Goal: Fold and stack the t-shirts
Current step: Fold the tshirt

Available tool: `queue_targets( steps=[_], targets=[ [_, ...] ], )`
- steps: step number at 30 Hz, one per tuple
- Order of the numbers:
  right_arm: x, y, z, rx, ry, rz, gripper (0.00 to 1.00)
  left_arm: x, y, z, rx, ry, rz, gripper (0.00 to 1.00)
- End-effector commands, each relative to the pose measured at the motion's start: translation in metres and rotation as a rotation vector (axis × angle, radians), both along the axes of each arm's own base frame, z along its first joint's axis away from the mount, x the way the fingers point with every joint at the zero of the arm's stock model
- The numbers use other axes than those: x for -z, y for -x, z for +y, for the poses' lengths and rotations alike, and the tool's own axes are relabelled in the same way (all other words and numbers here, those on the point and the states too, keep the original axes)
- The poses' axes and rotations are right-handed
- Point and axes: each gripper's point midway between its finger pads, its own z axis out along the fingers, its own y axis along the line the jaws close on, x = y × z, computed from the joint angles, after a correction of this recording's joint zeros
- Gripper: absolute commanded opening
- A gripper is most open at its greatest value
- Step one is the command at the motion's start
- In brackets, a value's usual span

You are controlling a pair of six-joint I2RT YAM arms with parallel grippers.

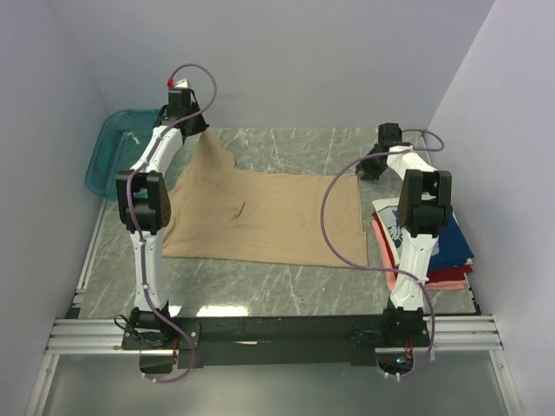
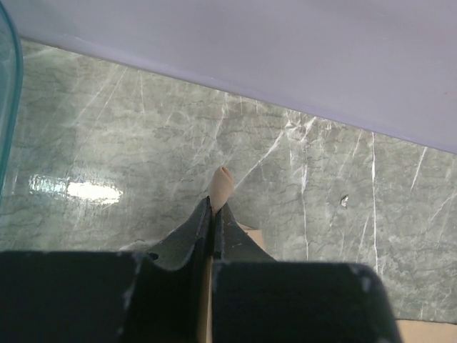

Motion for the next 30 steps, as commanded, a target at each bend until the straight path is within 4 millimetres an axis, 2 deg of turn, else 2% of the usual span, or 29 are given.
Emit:
queue_targets(
  steps=[1,6,10,16,17,18,21,25,27,30],
  targets=[
    [0.002,-0.003,-0.001,0.022,0.036,0.017,0.36,-0.024,-0.007,-0.002,0.013,0.016,-0.066,0.01],
    [-0.004,-0.004,-0.001,0.028,0.051,0.013,0.35,-0.018,-0.006,-0.002,0.013,0.021,-0.054,0.01],
    [-0.002,-0.005,0.009,-0.003,0.068,0.021,0.36,-0.017,-0.004,-0.002,0.016,0.023,-0.052,0.01],
    [-0.003,-0.005,0.005,0.006,0.092,0.031,0.36,-0.014,-0.003,-0.003,0.020,0.023,-0.044,0.01],
    [-0.004,-0.005,0.018,-0.018,0.092,0.030,0.36,-0.015,-0.003,-0.003,0.021,0.022,-0.046,0.01],
    [-0.005,-0.005,0.017,-0.015,0.091,0.031,0.34,-0.015,-0.003,-0.003,0.024,0.024,-0.046,0.01],
    [-0.003,-0.004,0.021,-0.025,0.092,0.034,0.28,-0.016,-0.003,-0.004,0.027,0.024,-0.047,0.01],
    [0.001,-0.003,0.021,-0.028,0.094,0.046,0.14,-0.017,-0.002,-0.004,0.031,0.027,-0.047,0.01],
    [-0.001,-0.003,0.022,-0.036,0.098,0.043,0.10,-0.020,-0.002,-0.003,0.030,0.029,-0.051,0.01],
    [-0.015,-0.004,0.018,-0.032,0.100,0.013,0.00,-0.029,-0.002,-0.003,0.033,0.032,-0.065,0.00]
  ],
)
